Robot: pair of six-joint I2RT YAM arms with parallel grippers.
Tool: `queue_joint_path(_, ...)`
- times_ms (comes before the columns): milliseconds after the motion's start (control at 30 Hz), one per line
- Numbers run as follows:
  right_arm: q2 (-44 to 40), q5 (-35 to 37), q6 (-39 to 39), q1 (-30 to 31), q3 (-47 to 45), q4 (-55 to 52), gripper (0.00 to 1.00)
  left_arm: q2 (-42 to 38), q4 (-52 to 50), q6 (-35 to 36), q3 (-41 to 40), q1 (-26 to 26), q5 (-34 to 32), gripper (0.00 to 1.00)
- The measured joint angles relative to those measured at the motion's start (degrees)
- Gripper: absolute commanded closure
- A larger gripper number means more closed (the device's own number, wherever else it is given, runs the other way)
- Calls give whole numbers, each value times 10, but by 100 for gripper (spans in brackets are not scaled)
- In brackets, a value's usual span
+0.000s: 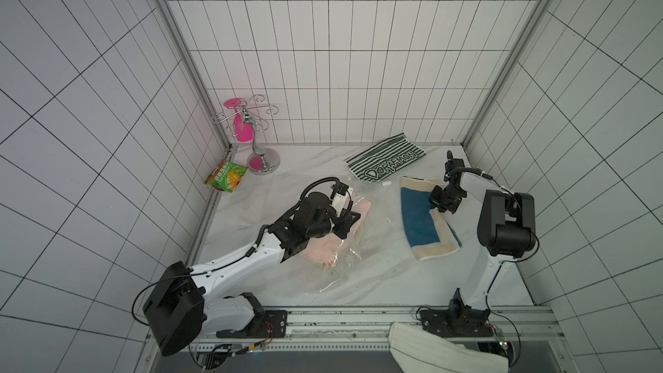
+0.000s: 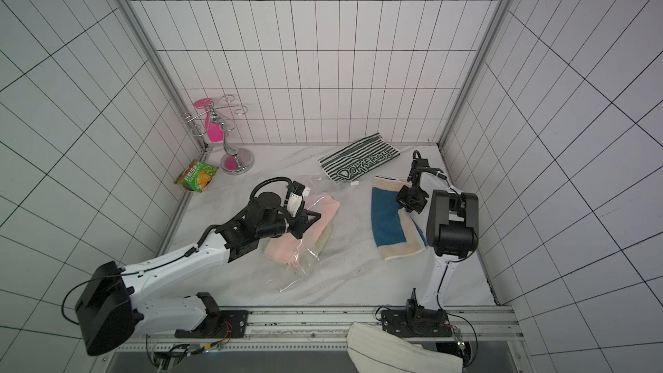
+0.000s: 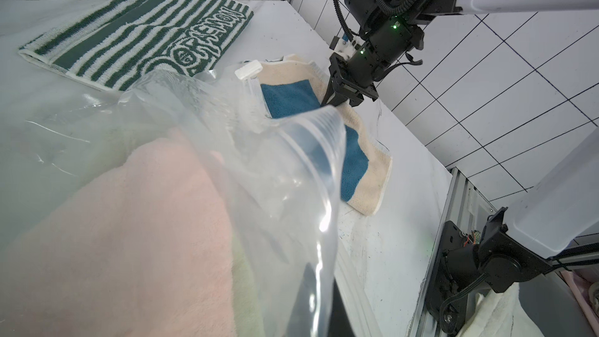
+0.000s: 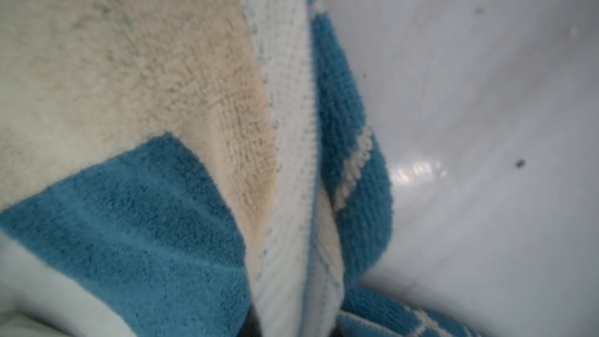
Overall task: Place the folded towel into the vacuum bag
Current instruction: Pick up the towel from the center of the board.
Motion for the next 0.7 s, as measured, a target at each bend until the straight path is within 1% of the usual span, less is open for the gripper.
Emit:
queue_joint_path(267,-200,-11,-30,48,-105,26,100,13,-28,10,25,0,-11,100)
queue_joint_path(367,-265,-22,-42,61,-131,24,100,13,-37,18,27,0,-16,100)
queue_joint_path(567,-369,-45,-51,88,-146,14,100,13,-45,27,27,0,-31,100)
queue_joint_path(700,-416,-93,-47,106,-146,4,100,15,-46,26,29,0,-35,100)
